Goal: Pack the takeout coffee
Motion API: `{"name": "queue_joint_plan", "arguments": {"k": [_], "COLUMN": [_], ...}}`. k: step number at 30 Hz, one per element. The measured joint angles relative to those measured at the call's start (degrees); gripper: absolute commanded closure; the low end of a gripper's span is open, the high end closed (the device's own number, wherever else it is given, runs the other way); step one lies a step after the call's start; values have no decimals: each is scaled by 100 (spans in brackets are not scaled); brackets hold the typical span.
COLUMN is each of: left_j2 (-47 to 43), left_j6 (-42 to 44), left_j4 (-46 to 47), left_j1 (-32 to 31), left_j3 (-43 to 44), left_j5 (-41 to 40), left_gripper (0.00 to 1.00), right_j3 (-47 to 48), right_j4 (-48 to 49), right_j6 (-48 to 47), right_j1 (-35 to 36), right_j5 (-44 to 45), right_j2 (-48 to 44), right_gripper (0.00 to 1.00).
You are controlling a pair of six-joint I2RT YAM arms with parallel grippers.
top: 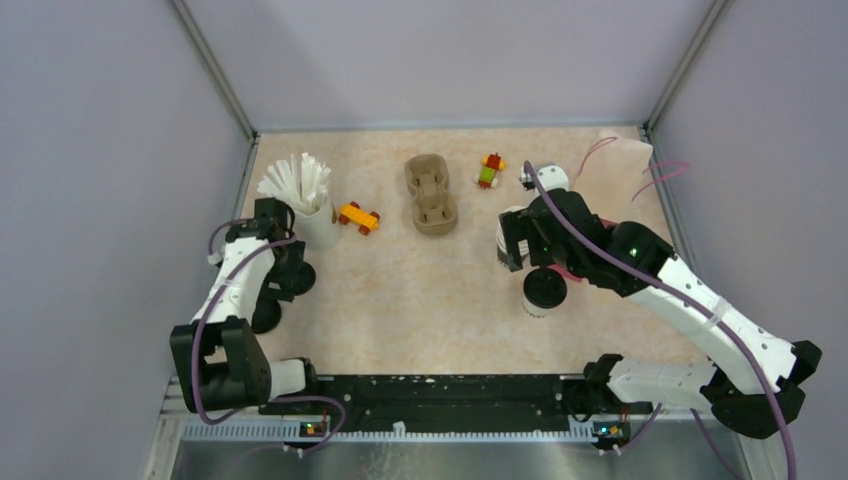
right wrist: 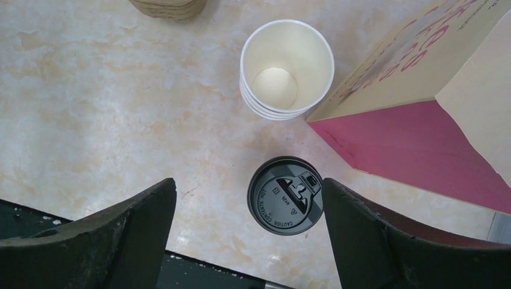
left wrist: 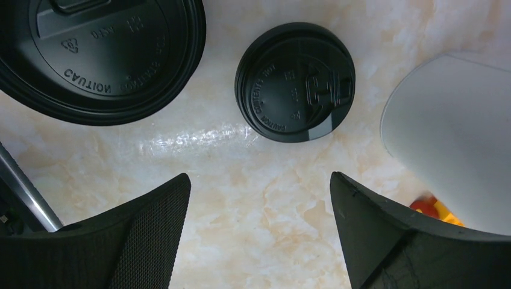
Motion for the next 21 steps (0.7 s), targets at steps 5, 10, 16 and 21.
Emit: {"name": "queue_joint_plan", "arguments": {"k": [5, 10, 16, 21], "left_j2": [254, 557, 778, 968], "left_j6": [-22, 24, 59, 96], "left_j4": [105, 378, 675, 870], "left_j1": [160, 229, 286, 361], "left_j3": [24, 26, 37, 37], "left_j5": [-48, -44, -46, -92], "left_gripper": [7, 3, 2, 3], "right_j3": [0, 0, 0, 2], "right_j4": [0, -2, -11, -50], "right_j6": [-39, -79, -79, -68], "right_j1": [0, 0, 0, 0], "right_j5": [24, 55, 70, 107], "right_j2": [0, 0, 0, 0], "right_gripper": [12, 12, 12, 12]}}
